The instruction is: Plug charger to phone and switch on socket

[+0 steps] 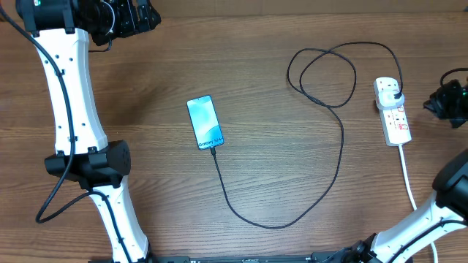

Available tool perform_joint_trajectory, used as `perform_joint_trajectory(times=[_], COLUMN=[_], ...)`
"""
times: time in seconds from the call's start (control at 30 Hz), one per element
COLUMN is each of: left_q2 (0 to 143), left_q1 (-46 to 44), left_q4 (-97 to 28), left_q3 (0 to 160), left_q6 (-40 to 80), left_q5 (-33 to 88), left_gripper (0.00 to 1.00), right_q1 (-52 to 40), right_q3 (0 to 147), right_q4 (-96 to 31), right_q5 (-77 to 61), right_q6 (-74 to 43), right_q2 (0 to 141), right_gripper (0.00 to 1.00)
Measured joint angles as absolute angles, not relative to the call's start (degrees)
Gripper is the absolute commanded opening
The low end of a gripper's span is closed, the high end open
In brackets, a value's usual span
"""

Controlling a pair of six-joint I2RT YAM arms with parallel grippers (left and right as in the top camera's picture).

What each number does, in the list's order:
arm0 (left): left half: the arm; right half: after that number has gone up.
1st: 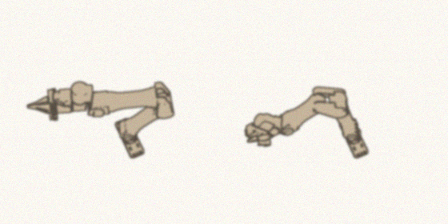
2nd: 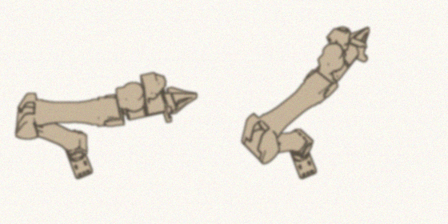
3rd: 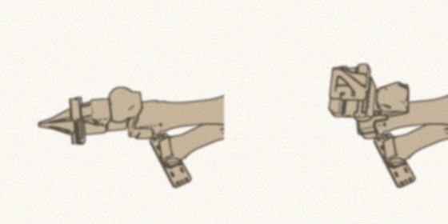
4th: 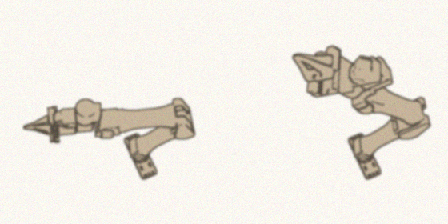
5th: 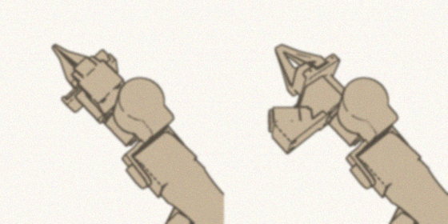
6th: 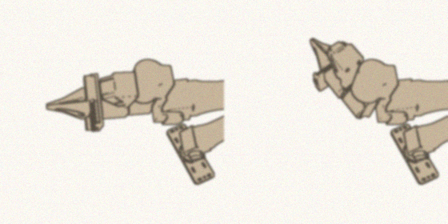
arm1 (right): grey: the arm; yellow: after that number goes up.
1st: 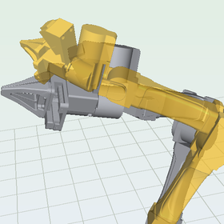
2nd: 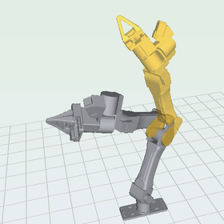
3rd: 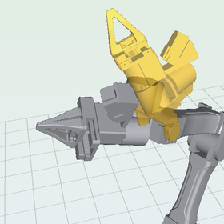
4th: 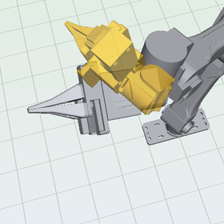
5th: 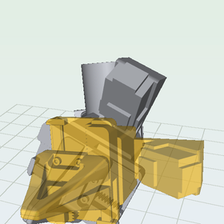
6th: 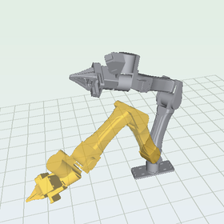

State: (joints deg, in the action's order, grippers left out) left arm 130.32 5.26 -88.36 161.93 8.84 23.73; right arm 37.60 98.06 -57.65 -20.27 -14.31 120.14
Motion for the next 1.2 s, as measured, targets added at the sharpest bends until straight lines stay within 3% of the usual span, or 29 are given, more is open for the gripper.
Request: perform_joint_trajectory(times=[1.2], left_q2=[130.32], left_q1=[5.26], left_q4=[-88.36], left_q3=[161.93], left_q6=[8.84], left_q5=[23.73], left_gripper=[1.0], right_q1=[32.95], right_q3=[97.76], right_q4=[-53.45], right_q5=[-20.51], right_q6=[-13.45], right_q2=[127.42], right_gripper=[0.04])
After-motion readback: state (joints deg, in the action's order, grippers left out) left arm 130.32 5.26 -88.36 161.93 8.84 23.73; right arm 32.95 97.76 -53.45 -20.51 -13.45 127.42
